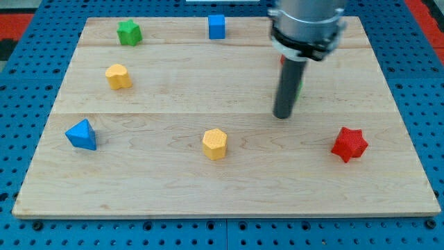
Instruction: Move the red circle slightly towards right of blue cube
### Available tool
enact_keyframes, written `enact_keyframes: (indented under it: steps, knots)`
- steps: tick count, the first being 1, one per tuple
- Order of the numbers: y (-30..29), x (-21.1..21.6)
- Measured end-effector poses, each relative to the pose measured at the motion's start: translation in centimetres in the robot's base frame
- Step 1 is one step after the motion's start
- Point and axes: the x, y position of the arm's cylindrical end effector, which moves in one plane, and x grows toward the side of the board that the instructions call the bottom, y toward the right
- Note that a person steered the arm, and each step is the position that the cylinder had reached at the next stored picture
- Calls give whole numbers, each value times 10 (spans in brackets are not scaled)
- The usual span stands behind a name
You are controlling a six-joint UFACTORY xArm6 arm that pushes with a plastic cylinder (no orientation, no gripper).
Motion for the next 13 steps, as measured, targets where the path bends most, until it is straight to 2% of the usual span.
enact_keyframes:
  steps: [2,3,4,6,7,9,10,11,12,13]
  knots:
    - [-2,-43]
    - [43,-43]
    - [11,-74]
    - [4,-133]
    - [31,-133]
    - [61,-95]
    - [70,-95]
    - [78,-130]
    - [108,-145]
    - [114,-167]
